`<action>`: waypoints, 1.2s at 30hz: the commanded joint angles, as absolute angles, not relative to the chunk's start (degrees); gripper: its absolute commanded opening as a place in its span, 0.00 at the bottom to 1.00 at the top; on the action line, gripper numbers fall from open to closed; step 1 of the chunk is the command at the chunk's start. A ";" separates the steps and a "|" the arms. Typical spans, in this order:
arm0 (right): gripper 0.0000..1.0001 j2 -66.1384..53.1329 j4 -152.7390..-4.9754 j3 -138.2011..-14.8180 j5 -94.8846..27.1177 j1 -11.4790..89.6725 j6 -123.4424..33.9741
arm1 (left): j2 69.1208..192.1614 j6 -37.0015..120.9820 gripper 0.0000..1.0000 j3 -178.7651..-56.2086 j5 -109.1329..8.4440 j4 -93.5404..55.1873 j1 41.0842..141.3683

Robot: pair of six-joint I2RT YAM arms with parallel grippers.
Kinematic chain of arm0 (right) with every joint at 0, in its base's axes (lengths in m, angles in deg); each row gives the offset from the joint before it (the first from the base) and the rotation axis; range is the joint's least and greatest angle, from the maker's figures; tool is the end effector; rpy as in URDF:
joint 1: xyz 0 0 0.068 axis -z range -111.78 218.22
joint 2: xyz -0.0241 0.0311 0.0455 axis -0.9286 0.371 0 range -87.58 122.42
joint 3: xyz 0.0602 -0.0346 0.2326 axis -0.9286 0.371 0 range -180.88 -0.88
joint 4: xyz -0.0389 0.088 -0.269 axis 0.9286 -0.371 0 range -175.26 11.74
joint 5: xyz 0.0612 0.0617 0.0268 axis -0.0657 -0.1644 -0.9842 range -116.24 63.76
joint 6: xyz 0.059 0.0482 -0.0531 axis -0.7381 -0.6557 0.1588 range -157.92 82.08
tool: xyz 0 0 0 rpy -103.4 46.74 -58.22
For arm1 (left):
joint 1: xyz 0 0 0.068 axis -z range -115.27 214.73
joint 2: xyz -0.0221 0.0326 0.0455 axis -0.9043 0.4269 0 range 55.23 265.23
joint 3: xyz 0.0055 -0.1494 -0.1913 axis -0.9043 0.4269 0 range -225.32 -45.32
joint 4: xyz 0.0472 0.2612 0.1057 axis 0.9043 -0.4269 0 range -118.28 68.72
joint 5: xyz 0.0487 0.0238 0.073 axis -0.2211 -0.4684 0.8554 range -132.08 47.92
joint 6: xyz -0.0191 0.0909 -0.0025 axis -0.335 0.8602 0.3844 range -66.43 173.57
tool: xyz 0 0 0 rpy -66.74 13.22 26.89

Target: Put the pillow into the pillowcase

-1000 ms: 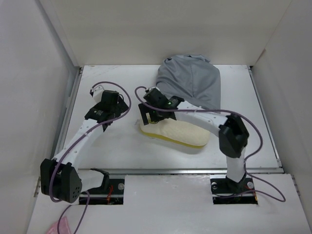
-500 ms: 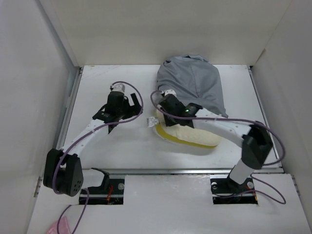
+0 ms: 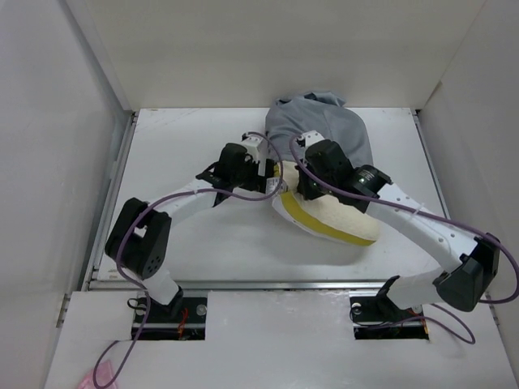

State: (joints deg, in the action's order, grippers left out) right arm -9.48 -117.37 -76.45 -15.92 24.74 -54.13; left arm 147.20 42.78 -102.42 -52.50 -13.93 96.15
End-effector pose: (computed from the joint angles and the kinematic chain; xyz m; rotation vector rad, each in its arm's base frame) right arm 0.2728 0.2382 0.2856 -0.4525 2.2611 0.3345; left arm 0.3532 -0.2333 0.1685 0.4907 2.0468 -0.6378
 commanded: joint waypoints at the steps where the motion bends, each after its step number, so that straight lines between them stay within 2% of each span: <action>1: 0.00 -12.88 -117.28 -78.92 -17.72 25.25 -52.86 | 149.53 45.74 1.00 -108.24 -52.37 -9.16 96.37; 8: 0.00 -14.55 -118.52 -78.92 -16.31 27.09 -52.86 | 150.16 47.68 1.00 -108.78 -61.94 -4.15 95.75; 10: 0.00 -14.55 -118.52 -78.92 -16.31 27.09 -53.39 | 151.56 47.68 0.94 -110.43 -63.60 -2.65 95.75; 11: 0.00 -14.55 -118.52 -78.92 -16.31 27.09 -53.39 | 153.65 47.16 0.72 -111.49 -64.57 -2.65 95.75; 13: 0.00 -14.02 -118.52 -78.22 -15.53 27.09 -53.39 | 155.95 47.15 0.36 -115.86 -65.55 -3.96 95.75; 14: 0.00 -14.02 -118.52 -77.70 -15.52 27.09 -53.91 | 157.00 46.20 0.15 -117.37 -65.55 -4.75 95.75; 15: 0.00 -14.02 -118.52 -77.69 -15.00 27.61 -53.92 | 158.49 46.19 0.00 -118.78 -65.55 -5.45 95.75; 17: 0.00 -13.50 -117.72 -76.46 -11.50 27.62 -55.84 | 158.51 45.40 0.00 -119.59 -65.55 -5.99 96.28; 19: 0.00 -12.88 -116.50 -75.94 -6.50 28.75 -57.33 | 153.34 43.91 0.00 -116.35 -62.84 -3.98 96.28; 23: 0.00 -10.86 -109.39 -73.84 -1.37 28.76 -60.50 | 140.34 42.94 0.00 -101.71 -56.95 -0.10 98.04; 25: 0.00 -11.55 -100.27 -71.90 -0.76 28.76 -59.28 | 133.76 40.23 0.00 -97.98 -51.67 -1.49 99.61; 26: 0.00 -11.56 -92.84 -69.28 0.12 28.24 -58.32 | 131.89 38.91 0.00 -94.66 -51.66 -2.64 99.62; 29: 0.00 -12.26 -83.39 -66.54 7.90 27.01 -56.30 | 126.62 35.48 0.00 -90.50 -55.34 -3.43 100.32; 34: 0.00 -5.34 -54.84 -59.15 21.64 19.10 -44.61 | 121.34 32.13 0.00 -85.31 -63.86 -2.82 102.60; 36: 0.00 1.87 -54.27 -61.77 23.06 18.57 -43.46 | 117.58 30.55 0.00 -83.91 -63.88 -4.75 103.13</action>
State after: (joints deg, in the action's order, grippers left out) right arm -4.80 -73.60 -60.56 10.44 18.40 -49.51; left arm 123.79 34.72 -85.26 -57.26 -4.75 101.50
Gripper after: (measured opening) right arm 0.054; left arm 0.007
